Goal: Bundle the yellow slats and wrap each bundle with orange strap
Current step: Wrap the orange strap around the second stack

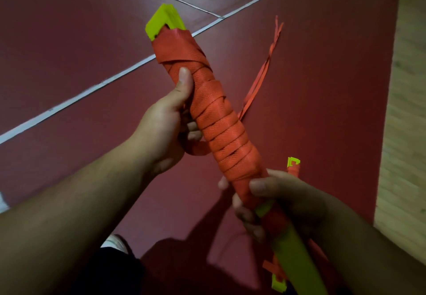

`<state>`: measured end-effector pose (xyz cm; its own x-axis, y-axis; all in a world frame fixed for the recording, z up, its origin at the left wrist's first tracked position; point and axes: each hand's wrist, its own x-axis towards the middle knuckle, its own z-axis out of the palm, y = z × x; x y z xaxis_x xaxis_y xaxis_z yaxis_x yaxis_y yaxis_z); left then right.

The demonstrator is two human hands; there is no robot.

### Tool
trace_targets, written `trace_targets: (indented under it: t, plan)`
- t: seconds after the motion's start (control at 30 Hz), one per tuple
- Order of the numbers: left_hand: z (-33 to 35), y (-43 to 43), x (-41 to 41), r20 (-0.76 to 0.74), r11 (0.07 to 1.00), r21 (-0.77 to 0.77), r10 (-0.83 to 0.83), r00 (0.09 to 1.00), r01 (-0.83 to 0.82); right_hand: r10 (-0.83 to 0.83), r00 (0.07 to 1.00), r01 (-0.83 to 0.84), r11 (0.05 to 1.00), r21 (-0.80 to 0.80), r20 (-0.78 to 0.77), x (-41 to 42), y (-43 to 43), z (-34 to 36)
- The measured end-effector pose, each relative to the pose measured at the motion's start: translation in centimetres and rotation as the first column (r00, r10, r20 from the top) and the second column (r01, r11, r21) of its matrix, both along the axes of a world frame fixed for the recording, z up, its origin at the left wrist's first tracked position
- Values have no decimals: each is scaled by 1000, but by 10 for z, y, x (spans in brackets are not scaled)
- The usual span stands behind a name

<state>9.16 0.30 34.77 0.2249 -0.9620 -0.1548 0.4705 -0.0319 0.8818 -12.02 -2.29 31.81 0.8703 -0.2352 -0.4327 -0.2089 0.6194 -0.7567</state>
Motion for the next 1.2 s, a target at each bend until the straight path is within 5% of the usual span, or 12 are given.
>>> trace_targets:
  t: [0.17,0.43,0.53,0.63,0.7,0.83,0.97,1.2]
  plan:
    - [-16,-3,7,307,961,226,86,948,-161,-160,960,115,974,-197,-229,8,3,1]
    - [-26,-1,4,411,936,348,-108,905,-46,-220,898,-69,785,-616,-381,10,6,-5]
    - [-27,-2,6,347,960,282,-104,932,3,-140,945,-27,867,-498,-295,1,-2,-1]
    - [-26,-3,5,308,987,153,-86,948,39,-7,988,-12,992,-124,-155,-10,-11,2]
    - [-26,-5,2,281,992,99,-108,953,84,112,986,-110,994,20,-127,-12,-8,0]
    - [-26,-7,4,369,979,201,-105,924,31,65,962,-90,992,-85,-264,-5,-2,2]
    - [-27,-6,13,633,960,263,-96,768,-97,-125,939,23,952,-304,-322,-1,0,6]
    - [-35,-3,3,504,932,361,-173,846,-25,-100,936,-66,891,-448,-337,0,6,16]
